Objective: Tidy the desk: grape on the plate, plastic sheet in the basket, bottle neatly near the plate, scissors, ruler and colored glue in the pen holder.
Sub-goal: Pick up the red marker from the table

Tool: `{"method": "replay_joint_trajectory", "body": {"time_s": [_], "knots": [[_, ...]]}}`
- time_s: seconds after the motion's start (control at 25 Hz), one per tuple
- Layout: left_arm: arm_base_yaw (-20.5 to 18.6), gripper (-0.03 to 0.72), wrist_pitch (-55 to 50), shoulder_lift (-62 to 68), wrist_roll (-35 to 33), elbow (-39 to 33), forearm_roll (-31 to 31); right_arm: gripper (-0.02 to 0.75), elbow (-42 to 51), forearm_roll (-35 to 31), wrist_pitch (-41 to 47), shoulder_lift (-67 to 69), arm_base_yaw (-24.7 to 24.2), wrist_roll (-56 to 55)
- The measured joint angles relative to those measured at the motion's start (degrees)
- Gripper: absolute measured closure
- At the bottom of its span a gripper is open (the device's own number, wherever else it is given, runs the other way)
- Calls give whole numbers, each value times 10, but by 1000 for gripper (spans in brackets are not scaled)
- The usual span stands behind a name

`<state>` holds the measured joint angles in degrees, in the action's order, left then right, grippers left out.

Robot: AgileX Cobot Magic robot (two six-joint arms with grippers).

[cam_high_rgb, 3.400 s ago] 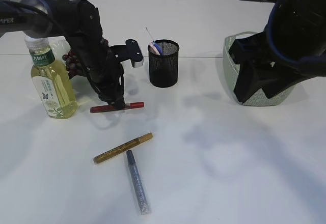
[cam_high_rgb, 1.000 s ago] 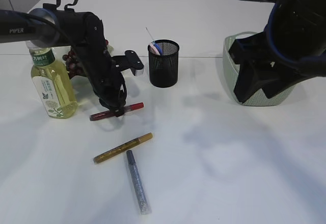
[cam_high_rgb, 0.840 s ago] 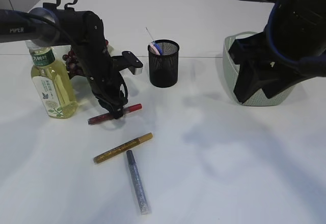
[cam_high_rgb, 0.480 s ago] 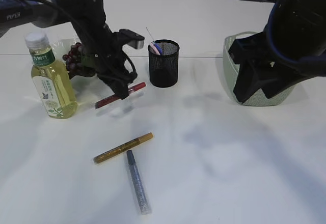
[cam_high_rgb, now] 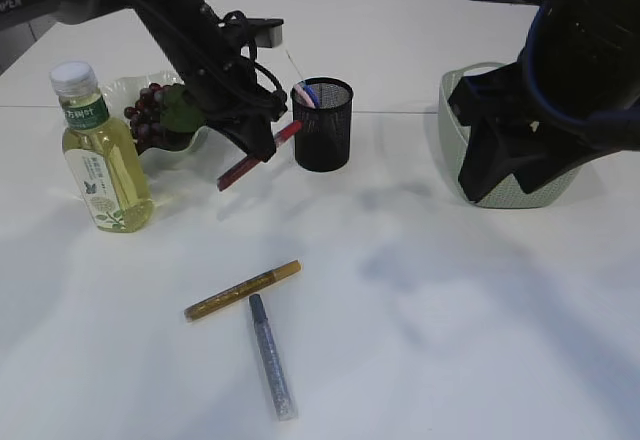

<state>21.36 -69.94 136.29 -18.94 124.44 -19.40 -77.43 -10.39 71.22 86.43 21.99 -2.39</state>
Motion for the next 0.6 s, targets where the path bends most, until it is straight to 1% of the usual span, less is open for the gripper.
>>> {"method": "replay_joint_trajectory", "body": {"time_s": [0.2,0.36,0.48,0.6], "knots": [[0,589,-1,-31,48,0,-2,315,0,0,0,0,0,0],[0,589,-3,-53,67,-2,-4,315,0,0,0,0,0,1],[0,589,-4,-70,68,-28,-5,315,0,0,0,0,0,3],[0,589,11,-92,70,-72,-6,315,0,0,0,0,0,8]]}}
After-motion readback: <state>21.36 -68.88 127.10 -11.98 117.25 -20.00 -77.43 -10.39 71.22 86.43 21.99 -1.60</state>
